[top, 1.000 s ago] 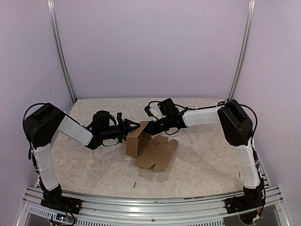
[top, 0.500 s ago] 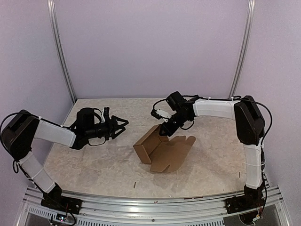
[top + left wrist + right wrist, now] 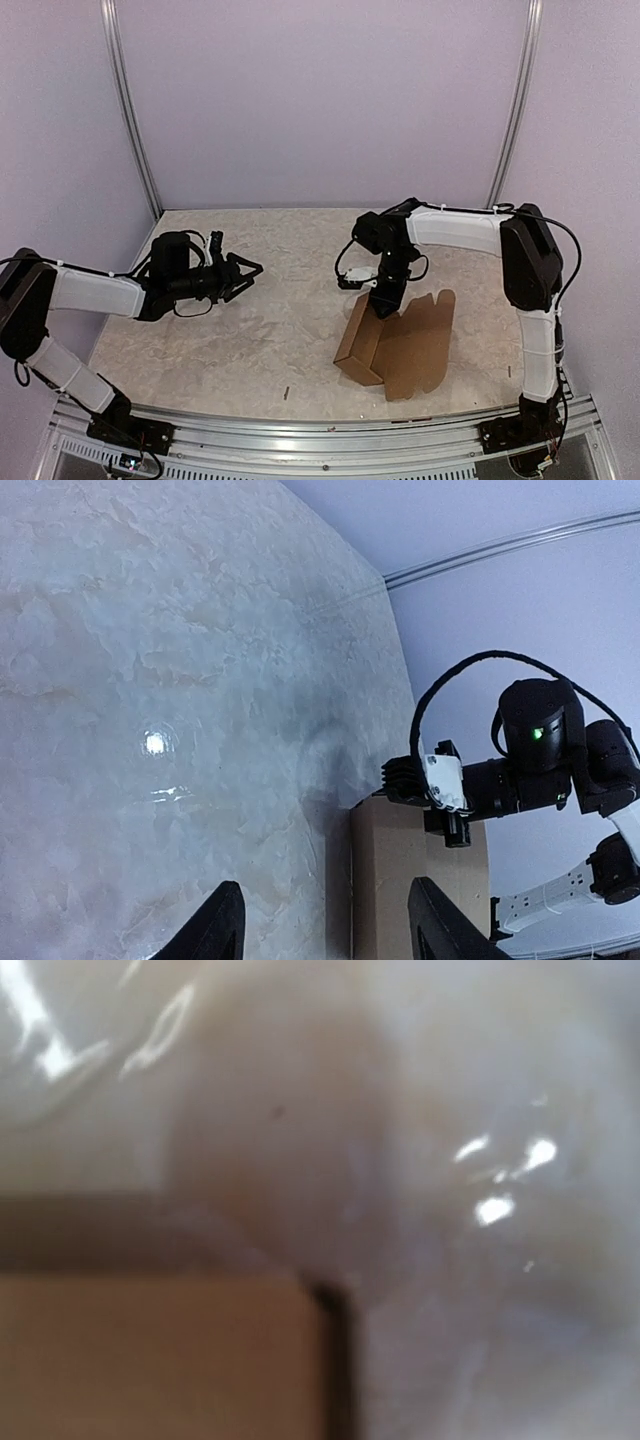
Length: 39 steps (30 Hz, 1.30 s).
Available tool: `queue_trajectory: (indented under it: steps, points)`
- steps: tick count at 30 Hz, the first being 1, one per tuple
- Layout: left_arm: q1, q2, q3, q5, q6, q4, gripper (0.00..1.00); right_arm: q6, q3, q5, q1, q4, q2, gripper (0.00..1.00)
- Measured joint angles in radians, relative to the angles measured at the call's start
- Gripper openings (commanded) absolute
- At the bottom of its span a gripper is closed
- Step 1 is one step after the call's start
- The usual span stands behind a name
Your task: Fold the paper box
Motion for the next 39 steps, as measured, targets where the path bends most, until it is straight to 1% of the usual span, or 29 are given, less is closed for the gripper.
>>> queue_trajectory:
  steps: [2,3,4,5,13,16,19,21,22,23,24,25,26,27,28,29,30,31,32,34,35,37,39]
  points:
    - [0.0,0.0,-0.005,0.0,0.004,-0.004,0.55,-0.013,0.001,0.015,0.005,-0.018,0.0,0.59]
    - [-0.003,0.0,-0.008,0.0,0.005,-0.005,0.55,-0.017,0.002,0.022,0.006,-0.023,0.0,0.86]
    - [-0.003,0.0,-0.009,0.0,0.008,-0.005,0.55,-0.018,0.002,0.026,0.008,-0.027,0.0,0.98]
    - [-0.005,0.0,-0.009,0.0,0.011,-0.005,0.55,-0.013,0.005,0.025,0.009,-0.031,0.0,0.99]
    - [-0.027,0.01,-0.024,0.0,0.015,0.011,0.57,-0.02,0.086,-0.019,0.007,-0.034,-0.008,1.0]
    - [-0.051,0.01,-0.025,-0.016,0.023,0.006,0.58,-0.042,0.038,-0.027,-0.005,-0.018,-0.051,1.0]
    - [-0.109,-0.002,-0.013,-0.074,0.067,-0.061,0.58,-0.071,-0.055,-0.017,-0.045,0.015,-0.136,1.0]
    - [-0.175,-0.016,0.029,-0.157,0.114,-0.158,0.59,-0.092,-0.113,0.006,-0.095,0.044,-0.211,1.0]
    - [-0.224,-0.023,0.065,-0.229,0.147,-0.219,0.62,-0.103,-0.14,0.021,-0.13,0.075,-0.26,1.0]
    - [-0.283,-0.031,0.108,-0.33,0.181,-0.28,0.68,-0.111,-0.155,0.034,-0.163,0.103,-0.302,1.0]
    - [-0.365,-0.038,0.162,-0.471,0.222,-0.345,0.75,-0.117,-0.17,0.04,-0.188,0.138,-0.345,1.0]
    - [-0.448,-0.041,0.212,-0.607,0.259,-0.391,0.86,-0.121,-0.195,0.053,-0.217,0.198,-0.399,1.0]
    - [-0.52,-0.042,0.251,-0.713,0.295,-0.417,0.97,-0.123,-0.24,0.063,-0.248,0.288,-0.475,1.0]
    - [-0.597,-0.04,0.288,-0.83,0.325,-0.437,0.98,-0.119,-0.282,0.077,-0.268,0.359,-0.542,1.0]
    - [-0.673,-0.037,0.322,-0.947,0.336,-0.452,0.99,-0.099,-0.363,0.095,-0.286,0.493,-0.639,0.99]
    - [-0.721,-0.027,0.348,-1.021,0.328,-0.471,0.99,-0.069,-0.427,0.105,-0.298,0.582,-0.713,0.93]
    - [-0.754,-0.006,0.384,-1.086,0.298,-0.509,0.99,-0.042,-0.476,0.085,-0.311,0.65,-0.769,0.89]
    - [-0.766,0.027,0.428,-1.128,0.269,-0.558,0.99,-0.028,-0.498,0.056,-0.321,0.697,-0.798,0.89]
    - [-0.765,0.072,0.475,-1.154,0.238,-0.607,0.97,-0.01,-0.51,0.004,-0.331,0.754,-0.807,0.9]
    - [-0.756,0.185,0.578,-1.179,0.214,-0.681,0.94,-0.004,-0.532,-0.101,-0.34,0.854,-0.787,0.97]
    - [-0.755,0.238,0.625,-1.181,0.208,-0.715,0.93,-0.015,-0.558,-0.159,-0.342,0.895,-0.766,0.97]
    - [-0.769,0.334,0.703,-1.165,0.201,-0.764,0.91,-0.051,-0.635,-0.26,-0.342,0.927,-0.73,0.99]
    - [-0.787,0.386,0.738,-1.13,0.177,-0.801,0.91,-0.09,-0.708,-0.34,-0.342,0.922,-0.715,1.0]
